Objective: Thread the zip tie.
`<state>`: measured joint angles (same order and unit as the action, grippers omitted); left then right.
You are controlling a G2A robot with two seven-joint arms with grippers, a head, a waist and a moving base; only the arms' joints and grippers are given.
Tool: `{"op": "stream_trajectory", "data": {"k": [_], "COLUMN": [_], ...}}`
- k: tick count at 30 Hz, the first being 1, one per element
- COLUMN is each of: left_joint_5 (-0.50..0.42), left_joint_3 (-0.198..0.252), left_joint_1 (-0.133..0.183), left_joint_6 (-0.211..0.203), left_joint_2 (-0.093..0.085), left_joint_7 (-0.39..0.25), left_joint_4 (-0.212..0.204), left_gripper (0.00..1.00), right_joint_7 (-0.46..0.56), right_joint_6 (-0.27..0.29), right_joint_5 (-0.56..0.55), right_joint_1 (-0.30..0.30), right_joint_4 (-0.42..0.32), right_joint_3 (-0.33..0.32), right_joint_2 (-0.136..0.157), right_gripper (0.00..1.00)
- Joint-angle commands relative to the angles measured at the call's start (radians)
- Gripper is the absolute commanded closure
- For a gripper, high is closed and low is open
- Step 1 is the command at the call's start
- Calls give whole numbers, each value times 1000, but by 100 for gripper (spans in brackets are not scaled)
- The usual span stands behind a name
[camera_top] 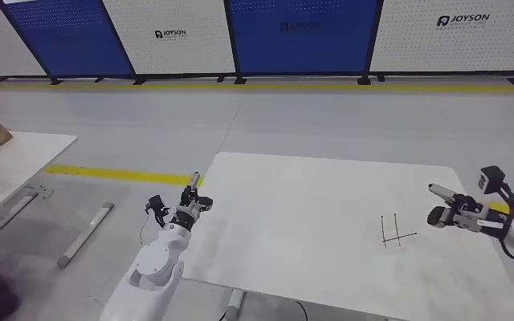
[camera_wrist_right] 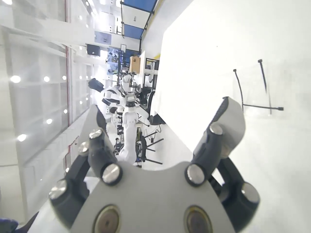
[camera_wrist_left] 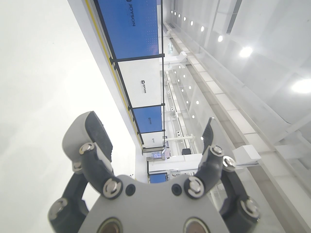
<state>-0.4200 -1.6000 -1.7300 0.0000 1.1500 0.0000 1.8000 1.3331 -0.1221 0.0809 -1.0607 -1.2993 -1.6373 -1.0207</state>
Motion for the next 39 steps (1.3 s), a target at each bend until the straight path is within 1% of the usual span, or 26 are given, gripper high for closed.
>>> {"op": "stream_trajectory", "data": {"k": [1, 3, 5, 6, 11, 26, 27, 28, 29, 31, 32, 35, 36, 38, 39], "left_joint_5": [0, 0, 0, 0, 0, 0, 0, 0, 0, 0, 0, 0, 0, 0, 0], "left_joint_3": [0, 0, 0, 0, 0, 0, 0, 0, 0, 0, 0, 0, 0, 0, 0], "left_joint_1": [0, 0, 0, 0, 0, 0, 0, 0, 0, 0, 0, 0, 0, 0, 0], "left_joint_6": [0, 0, 0, 0, 0, 0, 0, 0, 0, 0, 0, 0, 0, 0, 0], "left_joint_2": [0, 0, 0, 0, 0, 0, 0, 0, 0, 0, 0, 0, 0, 0, 0], "left_joint_7": [0, 0, 0, 0, 0, 0, 0, 0, 0, 0, 0, 0, 0, 0, 0], "left_joint_4": [0, 0, 0, 0, 0, 0, 0, 0, 0, 0, 0, 0, 0, 0, 0], "left_gripper": [0, 0, 0, 0, 0, 0, 0, 0, 0, 0, 0, 0, 0, 0, 0], "right_joint_7": [17, 41, 48, 46, 57, 57, 57, 57, 57, 57, 57, 57, 57, 57, 57], "right_joint_6": [10, 18, 27, 33, 78, 78, 91, 136, 189, 240, 275, 332, 360, 393, 410], "right_joint_5": [-31, -84, -187, -199, -181, -181, -161, -112, -76, -37, -8, 59, 92, 139, 160], "right_joint_1": [29, 56, 76, 80, 89, 89, 88, 84, 88, 107, 121, 159, 175, 199, 219], "right_joint_4": [25, 52, 67, 76, 151, 151, 154, 175, 196, 230, 249, 301, 320, 343, 363], "right_joint_3": [29, 68, 116, 129, 164, 164, 164, 168, 186, 214, 240, 300, 334, 390, 427], "right_joint_2": [2, 5, 10, 10, 14, 14, 13, 15, 23, 43, 58, 99, 118, 147, 167], "right_gripper": [0, 0, 0, 0, 0, 0, 0, 0, 0, 0, 0, 0, 0, 0, 0]}}
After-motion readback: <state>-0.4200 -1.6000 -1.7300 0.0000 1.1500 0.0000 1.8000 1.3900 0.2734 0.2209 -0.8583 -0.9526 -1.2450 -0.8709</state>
